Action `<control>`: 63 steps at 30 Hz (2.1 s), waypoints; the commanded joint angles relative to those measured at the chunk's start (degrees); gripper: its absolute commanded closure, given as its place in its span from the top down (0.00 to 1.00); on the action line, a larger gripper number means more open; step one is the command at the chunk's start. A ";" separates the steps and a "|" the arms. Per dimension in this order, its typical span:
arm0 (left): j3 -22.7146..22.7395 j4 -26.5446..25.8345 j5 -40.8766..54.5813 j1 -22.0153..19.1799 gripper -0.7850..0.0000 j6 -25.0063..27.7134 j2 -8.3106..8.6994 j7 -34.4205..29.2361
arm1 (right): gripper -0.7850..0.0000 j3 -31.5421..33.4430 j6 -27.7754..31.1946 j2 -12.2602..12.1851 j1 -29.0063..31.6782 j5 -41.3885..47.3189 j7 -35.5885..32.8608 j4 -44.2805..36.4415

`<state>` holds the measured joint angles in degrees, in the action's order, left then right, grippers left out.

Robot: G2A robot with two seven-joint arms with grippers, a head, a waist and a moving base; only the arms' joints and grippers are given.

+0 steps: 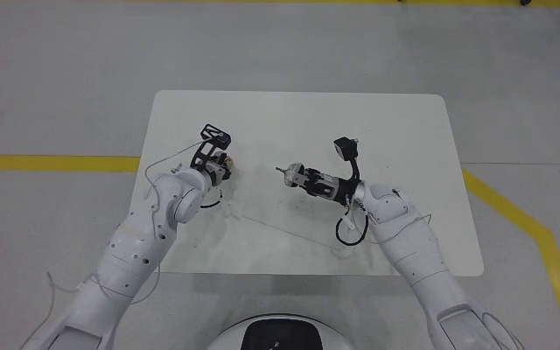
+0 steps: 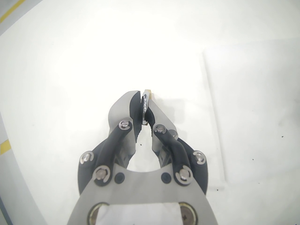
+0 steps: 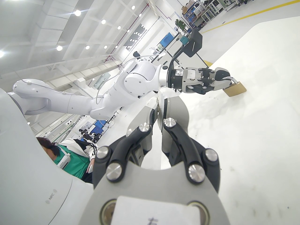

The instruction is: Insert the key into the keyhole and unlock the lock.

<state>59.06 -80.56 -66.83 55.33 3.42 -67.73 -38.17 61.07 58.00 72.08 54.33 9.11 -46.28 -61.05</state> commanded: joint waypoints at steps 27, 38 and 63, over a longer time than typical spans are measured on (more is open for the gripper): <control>17.93 11.43 52.33 3.98 0.00 27.10 1.88 -12.72 | 0.00 0.00 0.00 0.00 0.00 0.00 0.00 0.00; 15.22 10.96 73.76 6.67 0.00 30.07 1.05 -16.39 | 0.00 0.39 -2.50 0.00 2.15 -4.47 5.96 -3.43; 1.56 25.09 101.33 -4.45 0.00 28.02 -1.57 -34.68 | 0.00 -1.99 -3.30 0.37 3.44 -10.15 13.43 -6.09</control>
<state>60.91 -55.59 34.33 50.97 31.44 -69.30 -72.85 59.31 54.77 72.45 57.89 -0.99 -32.50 -67.18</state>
